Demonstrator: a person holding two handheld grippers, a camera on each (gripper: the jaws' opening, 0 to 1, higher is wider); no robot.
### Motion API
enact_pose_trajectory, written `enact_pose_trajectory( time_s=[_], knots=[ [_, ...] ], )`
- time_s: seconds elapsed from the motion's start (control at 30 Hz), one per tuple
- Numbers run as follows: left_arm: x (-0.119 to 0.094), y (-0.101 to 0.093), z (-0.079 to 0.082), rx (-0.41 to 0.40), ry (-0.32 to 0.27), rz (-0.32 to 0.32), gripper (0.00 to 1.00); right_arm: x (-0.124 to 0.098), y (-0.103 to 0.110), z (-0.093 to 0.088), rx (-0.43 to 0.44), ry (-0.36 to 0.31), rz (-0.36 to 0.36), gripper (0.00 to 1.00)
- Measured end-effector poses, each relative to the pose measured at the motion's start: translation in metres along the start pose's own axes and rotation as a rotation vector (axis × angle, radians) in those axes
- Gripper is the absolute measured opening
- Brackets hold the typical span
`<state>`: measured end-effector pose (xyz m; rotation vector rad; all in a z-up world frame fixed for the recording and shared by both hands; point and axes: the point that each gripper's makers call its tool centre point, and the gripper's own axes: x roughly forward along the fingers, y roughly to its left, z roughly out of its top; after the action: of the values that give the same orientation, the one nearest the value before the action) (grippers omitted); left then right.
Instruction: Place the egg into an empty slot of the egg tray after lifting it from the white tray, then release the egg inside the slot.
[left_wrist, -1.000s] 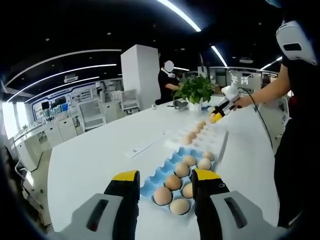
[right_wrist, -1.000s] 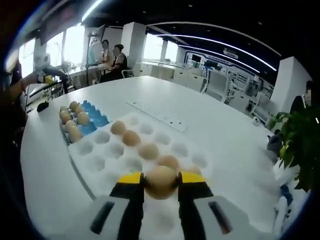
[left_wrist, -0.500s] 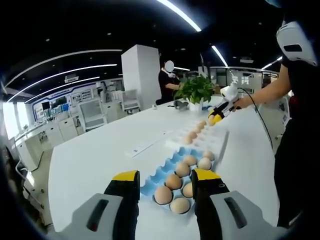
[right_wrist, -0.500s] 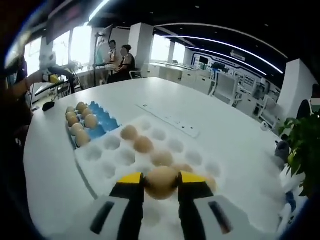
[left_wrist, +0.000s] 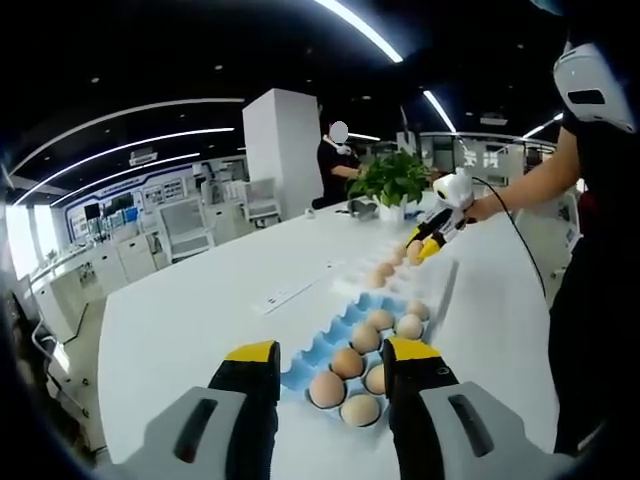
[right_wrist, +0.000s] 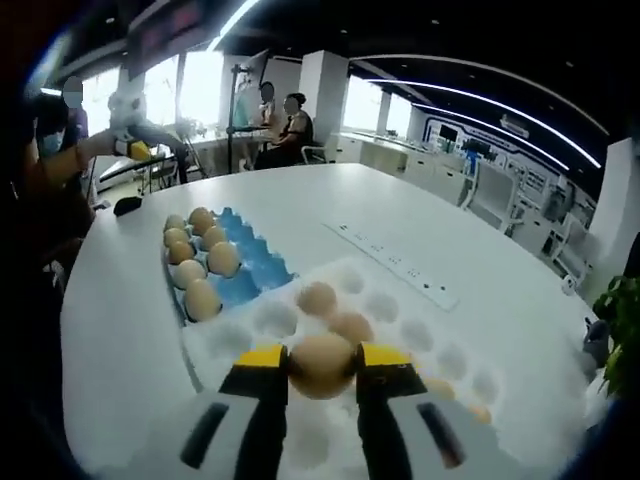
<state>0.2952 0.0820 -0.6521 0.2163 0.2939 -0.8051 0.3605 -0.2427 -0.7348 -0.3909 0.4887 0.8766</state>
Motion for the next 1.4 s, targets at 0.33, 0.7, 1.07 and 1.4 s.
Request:
enact_pose_trajectory(
  time_s=[0.33, 0.7, 1.07, 1.4],
  knots=[
    [0.0, -0.001, -0.001, -0.001, 0.001, 0.001, 0.42, 0.023, 0.027, 0.012, -0.035, -0.006, 0.081, 0.25],
    [-0.002, 0.0, 0.0, -0.001, -0.001, 0.007, 0.41, 0.041, 0.043, 0.024, -0.049, -0.026, 0.127, 0.25],
    [-0.002, -0.001, 0.001, 0.001, 0.003, 0.006, 0.42, 0.062, 0.058, 0.035, -0.059, -0.043, 0.173, 0.26],
    [-0.003, 0.0, 0.0, -0.004, 0.004, 0.009, 0.41, 0.081, 0.07, 0.04, -0.061, -0.038, 0.217, 0.26]
  ],
)
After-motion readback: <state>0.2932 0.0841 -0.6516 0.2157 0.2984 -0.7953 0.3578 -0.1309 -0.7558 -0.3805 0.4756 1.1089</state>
